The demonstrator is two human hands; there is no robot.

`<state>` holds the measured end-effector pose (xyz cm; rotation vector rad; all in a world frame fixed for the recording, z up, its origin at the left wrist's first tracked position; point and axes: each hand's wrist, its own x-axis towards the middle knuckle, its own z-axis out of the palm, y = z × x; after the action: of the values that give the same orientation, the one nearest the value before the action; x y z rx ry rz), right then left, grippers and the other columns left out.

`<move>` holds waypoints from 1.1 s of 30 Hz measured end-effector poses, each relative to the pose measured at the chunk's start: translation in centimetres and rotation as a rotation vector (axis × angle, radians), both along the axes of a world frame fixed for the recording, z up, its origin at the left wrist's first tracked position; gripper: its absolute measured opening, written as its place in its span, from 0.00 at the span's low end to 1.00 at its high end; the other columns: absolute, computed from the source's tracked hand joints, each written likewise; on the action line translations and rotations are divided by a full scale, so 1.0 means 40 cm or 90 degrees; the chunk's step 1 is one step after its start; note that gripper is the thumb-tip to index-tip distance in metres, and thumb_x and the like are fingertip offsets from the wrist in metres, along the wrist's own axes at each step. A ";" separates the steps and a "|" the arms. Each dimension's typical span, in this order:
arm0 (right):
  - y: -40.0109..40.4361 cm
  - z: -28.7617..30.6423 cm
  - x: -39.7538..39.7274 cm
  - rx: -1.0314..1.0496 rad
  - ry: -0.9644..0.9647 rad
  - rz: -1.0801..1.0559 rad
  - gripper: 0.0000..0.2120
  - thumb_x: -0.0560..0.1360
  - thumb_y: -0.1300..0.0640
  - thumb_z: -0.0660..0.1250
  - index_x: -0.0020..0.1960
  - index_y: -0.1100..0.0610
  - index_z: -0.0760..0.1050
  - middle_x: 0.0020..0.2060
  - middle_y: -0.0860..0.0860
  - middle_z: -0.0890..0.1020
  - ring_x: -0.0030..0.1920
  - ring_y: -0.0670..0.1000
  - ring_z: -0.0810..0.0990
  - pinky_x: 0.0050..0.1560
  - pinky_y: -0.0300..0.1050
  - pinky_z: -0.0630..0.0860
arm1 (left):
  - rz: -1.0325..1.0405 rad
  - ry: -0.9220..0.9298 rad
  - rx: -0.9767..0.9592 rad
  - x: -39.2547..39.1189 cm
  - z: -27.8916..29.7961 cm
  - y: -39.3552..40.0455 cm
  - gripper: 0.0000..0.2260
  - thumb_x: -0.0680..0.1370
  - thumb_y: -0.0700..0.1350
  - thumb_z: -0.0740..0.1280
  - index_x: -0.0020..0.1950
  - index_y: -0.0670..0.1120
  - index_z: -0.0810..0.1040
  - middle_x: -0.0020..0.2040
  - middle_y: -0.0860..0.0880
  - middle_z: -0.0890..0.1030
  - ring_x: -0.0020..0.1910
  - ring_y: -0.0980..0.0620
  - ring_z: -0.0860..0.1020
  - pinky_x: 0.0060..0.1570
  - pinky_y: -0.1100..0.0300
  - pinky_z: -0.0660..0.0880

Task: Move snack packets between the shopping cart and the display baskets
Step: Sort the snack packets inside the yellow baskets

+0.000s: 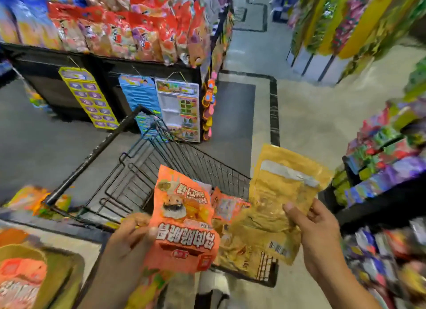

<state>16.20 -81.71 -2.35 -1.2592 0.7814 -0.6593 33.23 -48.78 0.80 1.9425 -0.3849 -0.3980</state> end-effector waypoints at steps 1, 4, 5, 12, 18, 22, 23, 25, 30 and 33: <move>-0.014 -0.008 -0.004 -0.001 0.006 -0.017 0.11 0.69 0.52 0.79 0.52 0.50 0.86 0.47 0.51 0.90 0.45 0.50 0.89 0.39 0.40 0.83 | -0.053 0.032 -0.001 0.022 -0.005 -0.038 0.04 0.78 0.44 0.71 0.48 0.54 0.79 0.39 0.49 0.86 0.36 0.60 0.82 0.33 0.69 0.75; -0.043 -0.039 -0.020 0.016 0.026 -0.078 0.14 0.70 0.53 0.78 0.55 0.52 0.85 0.49 0.53 0.89 0.47 0.52 0.89 0.41 0.41 0.84 | -0.168 0.118 0.019 0.101 -0.067 -0.167 0.04 0.79 0.42 0.69 0.45 0.49 0.78 0.40 0.48 0.86 0.37 0.58 0.82 0.35 0.67 0.77; -0.048 -0.050 -0.026 0.025 0.034 -0.100 0.15 0.70 0.53 0.78 0.57 0.52 0.85 0.51 0.54 0.89 0.49 0.54 0.89 0.42 0.42 0.84 | -0.217 0.132 0.033 0.129 -0.105 -0.200 0.06 0.81 0.38 0.68 0.46 0.47 0.77 0.39 0.49 0.85 0.37 0.59 0.81 0.35 0.67 0.75; -0.020 -0.148 -0.044 0.145 0.120 -0.245 0.13 0.76 0.55 0.77 0.60 0.53 0.85 0.56 0.55 0.88 0.55 0.57 0.88 0.46 0.45 0.85 | -0.403 0.167 0.165 0.302 -0.389 -0.423 0.12 0.82 0.34 0.66 0.50 0.52 0.77 0.38 0.49 0.82 0.40 0.54 0.79 0.42 0.56 0.76; 0.036 -0.231 -0.050 0.217 0.249 -0.362 0.17 0.69 0.54 0.82 0.58 0.49 0.86 0.51 0.53 0.89 0.49 0.56 0.89 0.39 0.47 0.85 | -0.638 0.028 0.277 0.380 -0.609 -0.675 0.10 0.82 0.38 0.67 0.57 0.53 0.79 0.45 0.54 0.81 0.44 0.62 0.78 0.45 0.59 0.75; 0.075 -0.286 -0.067 0.274 0.312 -0.423 0.16 0.71 0.62 0.80 0.56 0.48 0.86 0.48 0.54 0.90 0.45 0.55 0.89 0.44 0.53 0.82 | -0.824 0.004 0.371 0.378 -0.727 -0.870 0.06 0.84 0.46 0.63 0.60 0.55 0.76 0.55 0.54 0.81 0.53 0.49 0.81 0.53 0.50 0.80; 0.082 -0.298 -0.074 0.289 0.330 -0.438 0.16 0.70 0.64 0.80 0.56 0.51 0.87 0.47 0.55 0.90 0.44 0.56 0.89 0.48 0.54 0.82 | -0.869 0.012 0.368 0.375 -0.752 -0.915 0.06 0.84 0.46 0.64 0.57 0.58 0.76 0.54 0.55 0.80 0.53 0.50 0.81 0.51 0.52 0.79; 0.091 -0.316 -0.078 0.314 0.376 -0.467 0.15 0.70 0.67 0.80 0.54 0.54 0.87 0.44 0.57 0.90 0.41 0.56 0.89 0.48 0.52 0.81 | -0.921 0.031 0.373 0.367 -0.811 -0.994 0.10 0.83 0.44 0.65 0.49 0.61 0.74 0.49 0.57 0.79 0.51 0.52 0.79 0.46 0.56 0.75; 0.086 -0.375 -0.070 0.296 0.511 -0.493 0.21 0.70 0.71 0.79 0.56 0.52 0.85 0.38 0.57 0.89 0.40 0.60 0.86 0.49 0.58 0.81 | -0.829 -0.158 0.480 0.343 -1.023 -1.061 0.09 0.81 0.40 0.65 0.58 0.50 0.81 0.53 0.46 0.83 0.51 0.44 0.81 0.50 0.51 0.80; 0.084 -0.396 -0.067 0.309 0.538 -0.465 0.23 0.69 0.71 0.80 0.61 0.56 0.84 0.38 0.61 0.88 0.44 0.70 0.86 0.52 0.63 0.81 | -0.713 -0.304 0.506 0.314 -1.113 -1.031 0.14 0.79 0.39 0.66 0.64 0.49 0.80 0.55 0.44 0.84 0.52 0.45 0.82 0.51 0.50 0.81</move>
<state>13.52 -78.36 -18.20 -0.7452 2.0245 -0.4308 45.78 -90.01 -43.73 2.4034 -1.8858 -0.8824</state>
